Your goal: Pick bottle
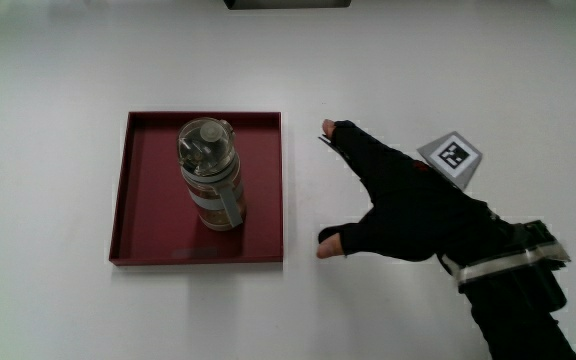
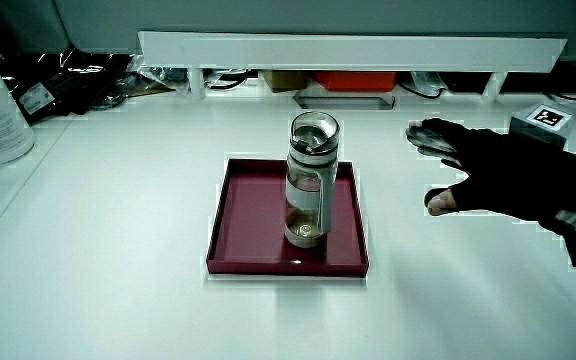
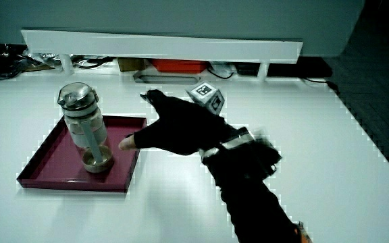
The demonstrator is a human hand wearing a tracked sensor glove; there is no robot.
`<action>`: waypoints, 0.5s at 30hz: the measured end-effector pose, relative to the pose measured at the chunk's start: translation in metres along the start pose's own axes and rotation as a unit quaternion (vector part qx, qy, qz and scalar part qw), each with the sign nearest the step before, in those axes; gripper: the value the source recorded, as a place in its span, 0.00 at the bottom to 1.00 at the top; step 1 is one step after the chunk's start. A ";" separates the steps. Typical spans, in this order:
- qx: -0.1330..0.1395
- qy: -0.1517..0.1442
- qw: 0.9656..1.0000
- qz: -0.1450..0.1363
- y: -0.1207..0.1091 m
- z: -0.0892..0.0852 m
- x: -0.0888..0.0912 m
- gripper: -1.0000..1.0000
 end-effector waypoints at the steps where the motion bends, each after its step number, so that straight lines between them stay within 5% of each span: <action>1: -0.004 0.012 1.000 0.020 0.004 -0.002 -0.002 0.50; 4: -0.004 0.002 1.000 -0.008 0.014 -0.006 -0.001 0.50; 9: -0.025 0.056 0.998 -0.006 0.031 -0.020 -0.013 0.50; 10: -0.021 0.030 0.999 0.034 0.041 -0.022 -0.005 0.50; 11: -0.025 0.027 0.999 0.040 0.046 -0.026 -0.005 0.50; 13: -0.036 0.056 0.997 0.027 0.052 -0.032 -0.003 0.50; 15: -0.038 0.052 0.997 0.030 0.060 -0.038 0.001 0.50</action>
